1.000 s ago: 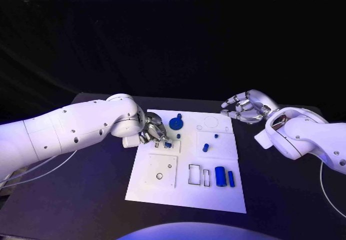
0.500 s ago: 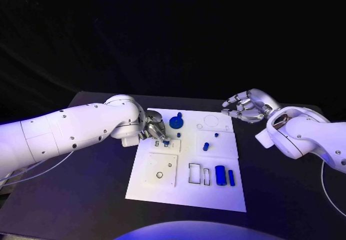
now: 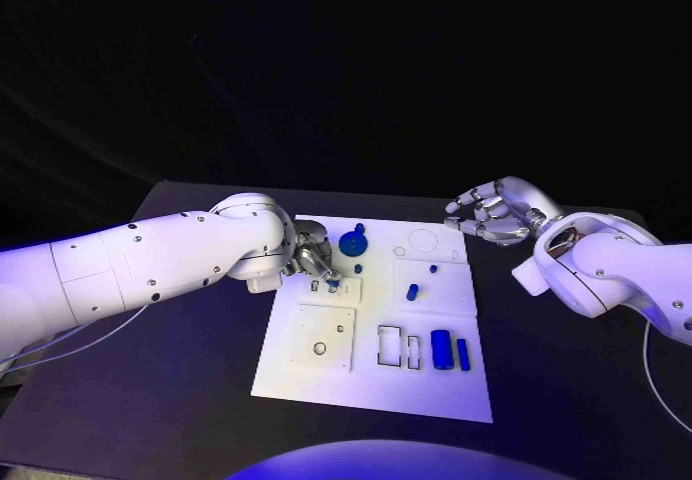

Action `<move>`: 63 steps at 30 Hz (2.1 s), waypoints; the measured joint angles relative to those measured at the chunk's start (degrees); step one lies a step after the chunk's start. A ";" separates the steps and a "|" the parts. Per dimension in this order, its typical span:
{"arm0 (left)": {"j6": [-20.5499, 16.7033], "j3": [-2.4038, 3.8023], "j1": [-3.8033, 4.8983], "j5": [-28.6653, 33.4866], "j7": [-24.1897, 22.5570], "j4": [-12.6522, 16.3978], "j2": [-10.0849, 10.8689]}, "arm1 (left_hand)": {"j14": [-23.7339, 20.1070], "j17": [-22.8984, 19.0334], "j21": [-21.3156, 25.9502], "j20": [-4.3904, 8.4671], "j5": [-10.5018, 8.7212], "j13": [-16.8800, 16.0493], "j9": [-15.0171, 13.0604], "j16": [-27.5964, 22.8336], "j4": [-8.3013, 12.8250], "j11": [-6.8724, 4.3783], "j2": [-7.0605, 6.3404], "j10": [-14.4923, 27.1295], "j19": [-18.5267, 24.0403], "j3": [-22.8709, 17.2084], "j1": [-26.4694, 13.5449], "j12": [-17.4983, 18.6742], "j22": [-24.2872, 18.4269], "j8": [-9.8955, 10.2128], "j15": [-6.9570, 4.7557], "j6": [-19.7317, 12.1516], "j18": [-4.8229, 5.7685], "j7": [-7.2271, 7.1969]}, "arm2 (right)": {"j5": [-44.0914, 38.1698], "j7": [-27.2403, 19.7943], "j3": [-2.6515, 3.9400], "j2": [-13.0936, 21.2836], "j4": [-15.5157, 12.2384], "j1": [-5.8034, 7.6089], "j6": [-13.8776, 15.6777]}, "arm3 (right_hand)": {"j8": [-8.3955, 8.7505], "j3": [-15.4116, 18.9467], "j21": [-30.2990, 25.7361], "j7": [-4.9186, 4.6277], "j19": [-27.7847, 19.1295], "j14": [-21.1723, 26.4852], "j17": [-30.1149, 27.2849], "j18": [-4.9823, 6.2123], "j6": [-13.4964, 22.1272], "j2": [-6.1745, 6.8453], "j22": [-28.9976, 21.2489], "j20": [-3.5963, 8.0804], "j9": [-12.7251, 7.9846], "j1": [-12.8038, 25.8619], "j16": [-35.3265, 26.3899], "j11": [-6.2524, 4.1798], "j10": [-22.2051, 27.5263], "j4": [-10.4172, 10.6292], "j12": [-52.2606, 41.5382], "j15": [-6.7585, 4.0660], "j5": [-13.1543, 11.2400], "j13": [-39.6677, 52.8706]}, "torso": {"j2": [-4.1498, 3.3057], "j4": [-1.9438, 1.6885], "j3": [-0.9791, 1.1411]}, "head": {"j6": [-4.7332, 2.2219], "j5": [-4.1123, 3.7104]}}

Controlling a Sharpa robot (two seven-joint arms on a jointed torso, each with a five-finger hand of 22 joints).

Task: Assemble the parts on the task board

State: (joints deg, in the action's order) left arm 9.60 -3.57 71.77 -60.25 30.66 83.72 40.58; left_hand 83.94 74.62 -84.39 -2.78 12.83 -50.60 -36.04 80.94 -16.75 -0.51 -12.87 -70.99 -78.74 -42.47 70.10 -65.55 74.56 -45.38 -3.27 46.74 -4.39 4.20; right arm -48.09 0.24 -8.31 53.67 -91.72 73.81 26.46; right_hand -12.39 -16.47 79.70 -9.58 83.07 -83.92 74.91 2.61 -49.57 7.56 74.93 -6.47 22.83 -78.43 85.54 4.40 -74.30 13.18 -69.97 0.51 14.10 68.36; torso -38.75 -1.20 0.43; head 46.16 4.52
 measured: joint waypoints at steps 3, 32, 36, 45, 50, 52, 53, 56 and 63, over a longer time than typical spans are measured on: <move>0.04 -0.14 -0.11 -0.27 0.09 -0.29 -0.20 | 0.02 0.00 0.00 0.00 0.00 -0.01 0.00 0.00 0.00 0.00 0.00 0.00 0.00 0.00 0.00 0.00 0.00 0.00 -0.02 0.01 0.00 -0.01 | 0.00 0.00 0.00 0.00 0.01 -0.02 0.00 | 0.00 0.00 0.00 0.00 0.00 0.00 0.00 0.00 0.00 0.00 0.00 0.00 0.00 0.00 0.00 0.00 0.00 0.00 0.00 0.00 0.00 0.00 | 0.00 0.00 -0.01 | 0.08 0.02; 0.88 -0.53 -0.48 -3.19 0.64 -0.42 -0.50 | 0.20 0.04 0.01 0.20 0.49 -0.53 -1.63 0.00 -0.16 0.01 -0.45 -0.40 -0.20 -0.16 -0.91 -0.51 0.27 -0.35 -0.20 0.23 0.00 -0.18 | -0.03 0.00 0.00 0.06 0.00 -0.09 -0.12 | 0.00 0.00 0.00 0.00 0.00 0.00 -0.01 0.00 0.00 0.00 -0.02 0.00 0.00 0.00 0.00 0.00 0.00 0.00 0.00 0.00 0.00 -0.04 | 0.02 -0.06 0.01 | 0.40 0.10; 1.10 -0.53 -0.54 -3.25 0.64 -0.42 -0.55 | 0.03 0.03 -0.21 0.20 0.49 -0.58 -1.66 0.00 -0.16 -0.10 -0.46 -0.51 -0.19 -0.16 -0.91 -0.51 0.29 -0.35 -0.36 0.25 0.00 -0.19 | -0.03 0.01 0.00 0.05 0.00 -0.13 -0.17 | 0.00 0.00 0.00 0.00 0.00 0.00 0.00 0.00 0.00 0.00 -0.02 0.00 0.00 0.00 0.00 0.00 0.00 0.00 0.00 0.00 0.00 -0.04 | 0.02 -0.07 0.01 | 0.46 0.14; 1.49 -0.53 -0.59 -3.37 0.67 -0.48 -0.62 | -0.01 0.08 -0.21 0.20 0.57 -0.62 -2.79 0.00 -0.16 -0.20 -0.60 -0.61 -0.19 -0.16 -1.05 -0.51 0.35 -0.34 -0.40 0.55 0.00 -0.36 | -0.03 0.01 0.00 0.07 0.01 -0.19 -0.26 | 0.00 0.00 0.00 0.00 0.00 0.00 -0.01 0.00 0.00 0.00 -0.03 0.00 -0.01 0.00 0.00 0.00 0.00 0.00 0.00 0.00 0.00 -0.04 | 0.03 -0.04 0.02 | 0.60 0.22; 1.62 -0.52 -0.59 -3.42 0.73 -0.52 -0.71 | -0.01 0.08 -0.21 0.20 0.68 -0.61 -2.80 0.00 -0.15 -0.20 -0.60 -0.61 -0.19 -0.16 -1.05 -0.51 0.34 -0.34 -0.40 0.56 0.00 -0.36 | -0.03 0.02 0.00 0.08 0.00 -0.21 -0.28 | -0.23 -0.23 0.00 0.21 0.00 0.00 -0.01 0.00 0.21 0.23 0.02 0.00 -0.01 0.23 0.00 0.00 0.00 0.23 0.00 0.00 0.33 -0.04 | 0.02 -0.03 0.05 | 0.64 0.22; 1.67 -0.52 -0.59 -3.45 0.76 -0.54 -0.76 | -0.01 0.08 -0.21 0.20 0.68 -0.61 -2.80 0.00 -0.15 -0.20 -0.60 -0.61 -0.19 -0.16 -1.05 -0.51 0.34 -0.34 -0.40 0.56 0.00 -0.36 | -0.03 0.02 0.00 0.08 -0.01 -0.21 -0.29 | -0.23 -0.23 0.00 0.21 0.00 0.00 -0.01 0.00 0.21 0.24 0.02 0.00 -0.01 0.24 0.00 0.00 0.00 0.23 0.00 0.00 0.32 -0.04 | 0.02 -0.03 0.05 | 0.64 0.22; 1.69 -0.52 -0.59 -3.46 0.78 -0.55 -0.78 | -0.01 0.08 -0.21 0.20 0.68 -0.61 -2.80 0.00 -0.15 -0.20 -0.60 -0.61 -0.19 -0.16 -1.05 -0.51 0.34 -0.34 -0.40 0.56 0.00 -0.36 | -0.03 0.02 0.00 0.09 -0.01 -0.21 -0.30 | -0.23 -0.23 0.00 0.21 0.00 0.00 -0.01 0.00 0.21 0.32 0.02 0.00 -0.01 0.32 0.00 0.00 0.00 0.23 0.00 0.00 0.32 -0.04 | 0.02 -0.03 0.05 | 0.64 0.21; 1.82 -0.52 -0.59 -3.48 0.84 -0.62 -0.89 | -0.01 0.07 -0.21 0.32 0.68 -0.81 -2.80 0.00 -0.15 -0.03 -0.60 -0.83 -0.31 -0.16 -1.06 -0.82 0.34 -0.34 -0.39 0.56 0.00 -0.35 | -0.04 0.02 0.00 0.10 -0.01 -0.21 -0.30 | -0.23 -0.23 0.00 0.21 0.00 0.00 -0.01 0.00 0.21 0.31 0.02 0.00 -0.01 0.31 0.00 0.00 0.00 0.23 0.00 0.00 0.33 -0.04 | 0.01 -0.03 0.05 | 0.64 0.18; 2.14 -0.55 -0.55 -3.47 1.01 -1.05 -1.37 | 0.20 0.07 -0.43 0.33 0.68 -1.71 -3.20 0.00 -0.17 -0.52 -0.37 -1.74 -0.74 -0.17 -3.21 -1.40 0.39 -1.08 -0.60 1.27 0.00 -0.78 | -0.04 0.02 0.00 0.10 -0.01 -0.22 -0.31 | -0.23 -0.23 0.00 0.21 0.00 0.00 -0.01 0.00 0.21 0.30 0.01 0.00 -0.01 0.30 0.00 0.00 0.00 0.23 0.00 0.00 0.33 -0.04 | 0.00 -0.01 0.06 | 0.75 0.15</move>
State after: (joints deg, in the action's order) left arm 11.74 -4.13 71.22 -63.71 31.67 82.67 39.21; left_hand 84.14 74.69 -84.82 -2.45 13.51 -52.31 -39.24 80.94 -16.92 -1.03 -13.24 -72.73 -79.48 -42.64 66.89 -66.95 74.95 -46.46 -3.87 48.01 -4.39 3.42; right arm -48.13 0.27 -8.31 53.77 -91.74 73.59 26.15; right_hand -12.61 -16.70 79.70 -9.37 83.07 -83.92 74.90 2.60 -49.36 7.86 74.94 -6.47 22.82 -78.12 85.54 4.40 -74.30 13.42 -69.97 0.51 14.42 68.32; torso -38.75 -1.21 0.49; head 46.91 4.67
